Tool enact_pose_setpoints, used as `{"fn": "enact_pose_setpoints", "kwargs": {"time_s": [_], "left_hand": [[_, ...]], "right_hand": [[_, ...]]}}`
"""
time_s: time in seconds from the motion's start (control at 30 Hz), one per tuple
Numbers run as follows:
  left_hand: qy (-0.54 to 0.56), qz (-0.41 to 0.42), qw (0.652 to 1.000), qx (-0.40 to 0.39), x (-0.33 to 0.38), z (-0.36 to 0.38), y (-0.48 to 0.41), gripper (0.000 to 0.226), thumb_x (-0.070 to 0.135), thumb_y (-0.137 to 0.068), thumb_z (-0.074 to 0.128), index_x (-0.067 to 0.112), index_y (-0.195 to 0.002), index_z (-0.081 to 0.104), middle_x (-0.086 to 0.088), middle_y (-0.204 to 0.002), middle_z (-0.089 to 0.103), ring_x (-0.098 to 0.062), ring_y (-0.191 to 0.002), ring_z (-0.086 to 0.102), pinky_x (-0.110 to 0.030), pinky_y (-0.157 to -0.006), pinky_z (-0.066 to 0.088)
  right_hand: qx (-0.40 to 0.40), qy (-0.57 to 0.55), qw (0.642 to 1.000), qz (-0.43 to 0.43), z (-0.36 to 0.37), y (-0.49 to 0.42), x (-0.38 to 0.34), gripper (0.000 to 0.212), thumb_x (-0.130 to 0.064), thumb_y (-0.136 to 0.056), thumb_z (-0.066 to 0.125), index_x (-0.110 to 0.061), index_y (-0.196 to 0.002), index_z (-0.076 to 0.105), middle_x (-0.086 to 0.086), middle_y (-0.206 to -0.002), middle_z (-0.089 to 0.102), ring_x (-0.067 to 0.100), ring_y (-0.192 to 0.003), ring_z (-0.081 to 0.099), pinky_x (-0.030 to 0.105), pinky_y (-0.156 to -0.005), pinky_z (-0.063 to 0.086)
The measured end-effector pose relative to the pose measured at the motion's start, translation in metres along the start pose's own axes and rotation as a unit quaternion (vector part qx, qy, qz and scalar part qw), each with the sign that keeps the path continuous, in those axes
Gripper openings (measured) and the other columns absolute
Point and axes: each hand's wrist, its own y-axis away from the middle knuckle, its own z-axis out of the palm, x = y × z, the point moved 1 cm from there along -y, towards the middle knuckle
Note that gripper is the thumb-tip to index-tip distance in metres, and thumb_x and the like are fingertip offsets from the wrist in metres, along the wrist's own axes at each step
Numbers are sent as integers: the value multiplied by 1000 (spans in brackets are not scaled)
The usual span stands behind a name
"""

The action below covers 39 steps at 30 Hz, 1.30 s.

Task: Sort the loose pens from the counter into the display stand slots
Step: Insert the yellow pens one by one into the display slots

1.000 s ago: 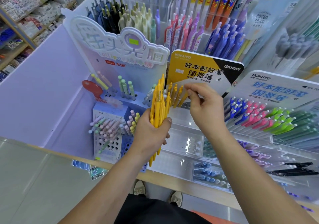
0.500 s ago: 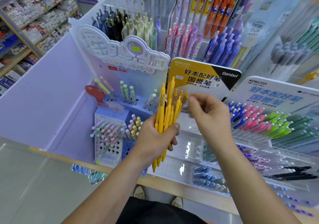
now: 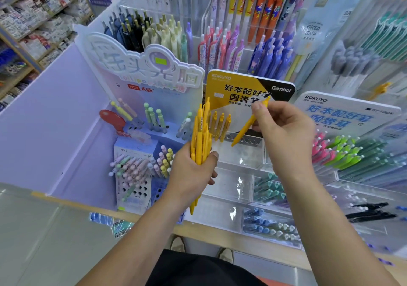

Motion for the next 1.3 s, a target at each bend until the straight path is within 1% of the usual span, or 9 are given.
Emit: {"fn": "enact_pose_setpoints", "kwargs": {"time_s": [0.13,0.27,0.4,0.57,0.67,0.8,1.03,1.23,1.3], "left_hand": [[2,-7,1000,-29,2,4,0,9,22,-98,73,17,-104,68,-8,-81,75,-18,-62,70,-34,-57,60],[29,-18,998,-49,3,5,-2,10,17,-99,71,13,-108,70,-9,-83,77,-19,-60,67,-35,-58,59],[28,-17,998,-55,3,3,-1,10,16,-101,68,12,-109,68,-7,-86,78,-17,-61,69,-33,-59,59],[33,-16,997,-66,1,2,-1,10,14,-101,67,11,-111,66,-7,-89,79,-26,-73,75,-37,-62,61],[31,-12,997,-71,1,1,-1,10,14,-101,68,10,-110,67,-8,-89,79,-23,-70,73,-37,-62,61],[31,-15,998,-61,-1,-1,-2,9,14,-100,69,10,-108,66,-7,-88,79,-19,-67,71,-37,-62,60],[26,-21,998,-55,-2,-5,-3,10,16,-98,71,11,-106,68,-6,-86,79,-18,-62,68,-37,-64,60],[27,-17,998,-62,0,-5,-3,12,17,-98,71,10,-108,68,-5,-86,79,-15,-61,69,-33,-62,60],[28,-16,998,-62,-1,-4,-3,12,16,-98,71,11,-108,67,-6,-87,79,-16,-61,69,-34,-62,60]], "right_hand": [[10,63,998,-26,11,-6,9,11,-29,-90,79,-21,-85,73,2,-76,72,24,-76,70,35,-71,59],[12,106,994,-33,16,-8,24,13,-31,-92,76,-18,-96,76,-7,-81,72,9,-75,69,31,-73,60],[20,99,994,-35,19,-9,31,15,-30,-92,76,-18,-99,76,-7,-83,72,8,-77,70,31,-75,61],[14,113,992,-46,21,-11,29,15,-31,-91,77,-17,-96,75,-13,-79,69,0,-73,66,17,-70,55],[7,121,991,-61,21,-10,29,12,-29,-91,78,-19,-95,75,-14,-77,69,-1,-71,65,14,-68,53],[-7,132,987,-87,25,-12,29,12,-26,-90,78,-16,-96,75,-17,-78,68,-3,-73,65,13,-71,53],[-15,151,984,-90,29,-19,27,11,-29,-89,80,-22,-90,72,-17,-74,66,-2,-69,62,15,-66,53],[-21,185,976,-117,25,-18,29,15,-30,-92,77,-16,-97,75,-11,-80,71,5,-76,68,22,-71,58],[-15,186,974,-129,25,-16,31,17,-30,-92,76,-15,-99,76,-6,-83,72,8,-77,68,28,-74,59]]}}
